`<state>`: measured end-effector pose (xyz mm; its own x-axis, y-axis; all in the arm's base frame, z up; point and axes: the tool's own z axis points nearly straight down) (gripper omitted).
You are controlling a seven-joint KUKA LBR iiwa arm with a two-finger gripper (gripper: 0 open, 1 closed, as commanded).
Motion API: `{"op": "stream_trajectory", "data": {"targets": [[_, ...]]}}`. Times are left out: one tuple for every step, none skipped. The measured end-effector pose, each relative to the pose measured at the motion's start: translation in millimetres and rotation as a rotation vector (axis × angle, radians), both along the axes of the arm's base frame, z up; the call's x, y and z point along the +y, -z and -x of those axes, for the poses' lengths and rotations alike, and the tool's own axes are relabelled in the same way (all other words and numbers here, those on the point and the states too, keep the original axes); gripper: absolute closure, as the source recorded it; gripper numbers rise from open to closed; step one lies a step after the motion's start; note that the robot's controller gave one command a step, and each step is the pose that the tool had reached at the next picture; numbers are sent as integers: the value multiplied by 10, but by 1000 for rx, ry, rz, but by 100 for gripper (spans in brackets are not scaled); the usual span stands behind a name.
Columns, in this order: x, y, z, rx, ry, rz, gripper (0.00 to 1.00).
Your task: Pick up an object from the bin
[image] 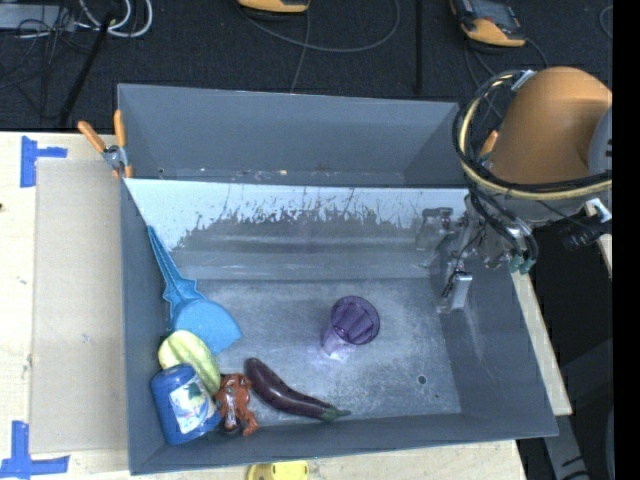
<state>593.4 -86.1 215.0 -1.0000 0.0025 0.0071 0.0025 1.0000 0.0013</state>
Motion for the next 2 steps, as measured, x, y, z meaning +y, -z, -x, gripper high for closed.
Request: {"op": "stream_trajectory", "data": {"targets": [[3, -48, -9, -7, -2, 1, 0], [229, 443, -55, -14, 53, 2, 0]]}}
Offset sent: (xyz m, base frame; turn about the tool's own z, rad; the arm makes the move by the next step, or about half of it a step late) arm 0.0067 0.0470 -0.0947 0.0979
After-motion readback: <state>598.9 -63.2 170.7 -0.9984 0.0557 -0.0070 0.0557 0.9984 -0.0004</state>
